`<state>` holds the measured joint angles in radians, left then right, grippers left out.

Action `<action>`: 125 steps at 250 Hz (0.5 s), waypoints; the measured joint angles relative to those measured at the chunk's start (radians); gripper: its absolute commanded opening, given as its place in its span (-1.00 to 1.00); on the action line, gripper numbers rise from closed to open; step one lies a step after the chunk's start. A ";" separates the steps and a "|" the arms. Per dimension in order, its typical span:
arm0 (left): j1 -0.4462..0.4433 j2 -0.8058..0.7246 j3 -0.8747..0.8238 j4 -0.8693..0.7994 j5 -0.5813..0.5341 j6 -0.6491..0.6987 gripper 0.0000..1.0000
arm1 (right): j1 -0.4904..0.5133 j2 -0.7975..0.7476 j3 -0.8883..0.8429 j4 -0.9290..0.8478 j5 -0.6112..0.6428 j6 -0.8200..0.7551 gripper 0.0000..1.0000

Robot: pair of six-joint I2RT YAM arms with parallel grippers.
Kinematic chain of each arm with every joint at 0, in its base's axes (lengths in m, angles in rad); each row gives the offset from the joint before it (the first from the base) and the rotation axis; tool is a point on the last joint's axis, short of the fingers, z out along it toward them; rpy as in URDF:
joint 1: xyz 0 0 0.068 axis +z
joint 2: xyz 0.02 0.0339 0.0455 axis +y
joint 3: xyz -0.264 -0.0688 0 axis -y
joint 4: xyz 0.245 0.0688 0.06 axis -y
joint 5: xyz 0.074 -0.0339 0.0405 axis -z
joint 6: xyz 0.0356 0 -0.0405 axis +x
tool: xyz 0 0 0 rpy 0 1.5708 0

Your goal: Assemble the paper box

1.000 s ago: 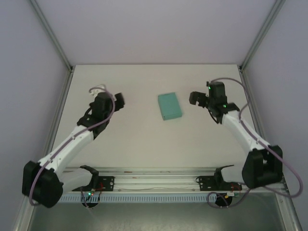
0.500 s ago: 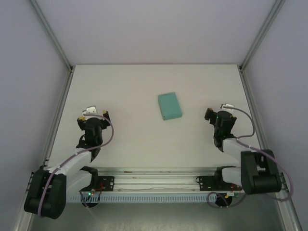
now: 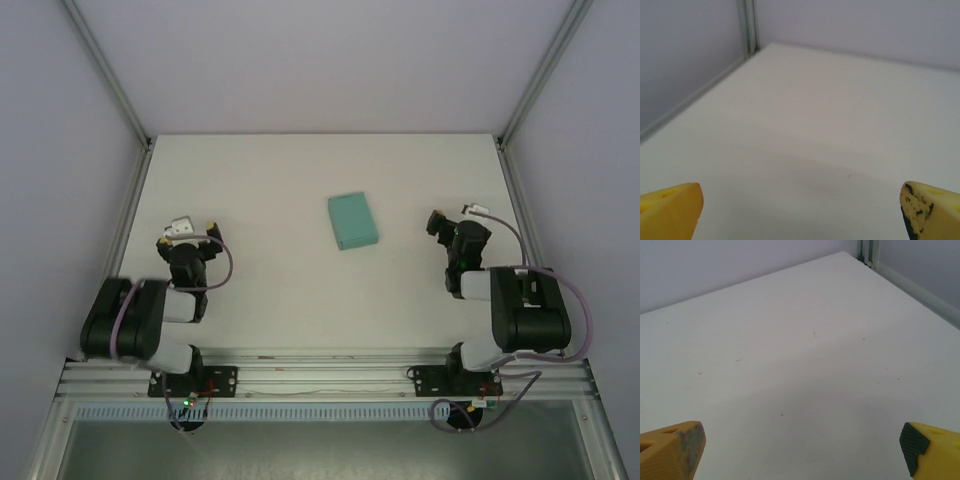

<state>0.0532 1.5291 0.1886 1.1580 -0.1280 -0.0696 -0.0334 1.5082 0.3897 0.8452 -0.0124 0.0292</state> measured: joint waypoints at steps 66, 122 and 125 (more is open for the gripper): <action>0.005 -0.010 0.106 -0.087 0.050 0.000 1.00 | 0.000 0.000 0.000 -0.019 -0.014 0.000 0.99; -0.001 -0.013 0.107 -0.119 0.051 0.001 1.00 | 0.000 0.000 0.000 -0.022 -0.015 0.000 0.99; -0.001 -0.013 0.107 -0.119 0.051 0.001 1.00 | 0.000 0.000 0.000 -0.022 -0.014 0.000 0.99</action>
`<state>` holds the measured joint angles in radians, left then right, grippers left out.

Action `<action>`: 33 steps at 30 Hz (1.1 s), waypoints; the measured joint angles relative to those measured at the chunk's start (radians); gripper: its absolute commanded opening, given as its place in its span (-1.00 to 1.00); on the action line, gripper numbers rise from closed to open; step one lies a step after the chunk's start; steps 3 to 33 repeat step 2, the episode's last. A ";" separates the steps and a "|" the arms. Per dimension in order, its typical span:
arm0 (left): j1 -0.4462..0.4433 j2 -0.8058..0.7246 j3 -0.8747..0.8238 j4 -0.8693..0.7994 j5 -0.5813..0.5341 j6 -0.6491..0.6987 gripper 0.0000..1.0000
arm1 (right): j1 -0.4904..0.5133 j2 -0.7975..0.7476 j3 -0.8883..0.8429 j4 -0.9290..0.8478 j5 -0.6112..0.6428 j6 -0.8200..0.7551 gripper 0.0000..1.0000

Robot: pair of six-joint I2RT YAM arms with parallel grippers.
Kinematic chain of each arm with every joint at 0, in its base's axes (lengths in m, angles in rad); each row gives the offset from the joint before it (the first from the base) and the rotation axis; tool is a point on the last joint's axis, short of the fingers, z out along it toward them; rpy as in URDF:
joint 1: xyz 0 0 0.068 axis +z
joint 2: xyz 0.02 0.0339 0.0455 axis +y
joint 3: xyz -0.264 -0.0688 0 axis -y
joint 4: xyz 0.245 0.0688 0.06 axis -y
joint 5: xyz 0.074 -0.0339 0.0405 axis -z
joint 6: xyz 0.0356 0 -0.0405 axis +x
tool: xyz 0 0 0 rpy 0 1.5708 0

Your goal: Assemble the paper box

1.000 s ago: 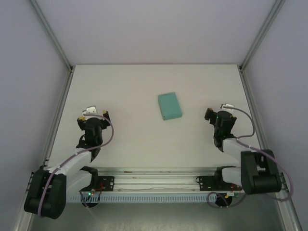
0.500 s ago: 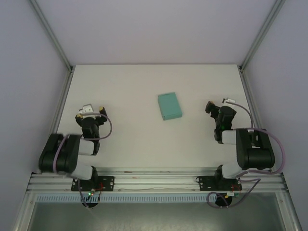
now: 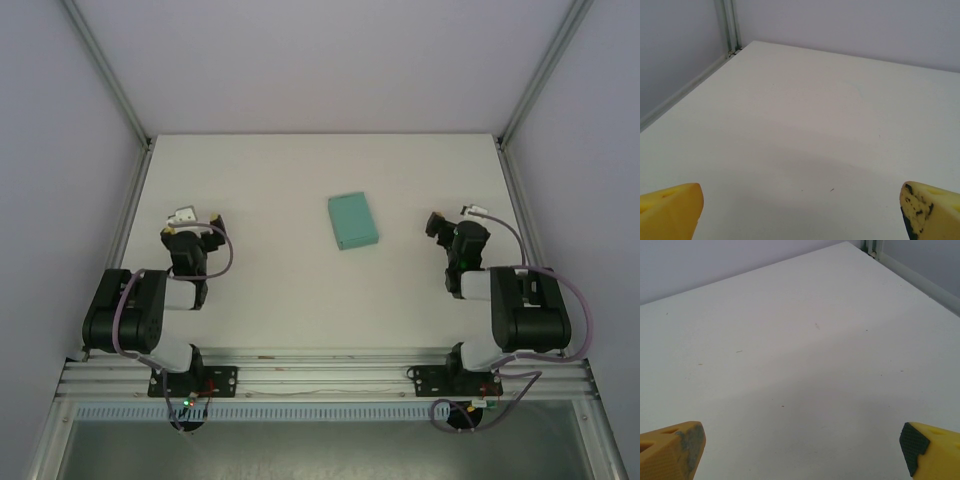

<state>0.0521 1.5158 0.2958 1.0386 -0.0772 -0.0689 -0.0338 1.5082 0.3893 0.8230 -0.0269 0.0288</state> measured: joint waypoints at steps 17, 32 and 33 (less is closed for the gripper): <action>0.000 0.000 0.000 -0.002 0.000 0.000 1.00 | 0.000 0.000 0.000 0.000 0.000 0.000 0.99; 0.000 0.000 0.000 -0.002 0.000 0.000 1.00 | 0.000 0.000 0.000 0.000 0.000 0.000 0.99; 0.000 0.000 0.000 -0.002 0.000 0.000 1.00 | 0.000 0.000 0.000 0.000 0.000 0.000 0.99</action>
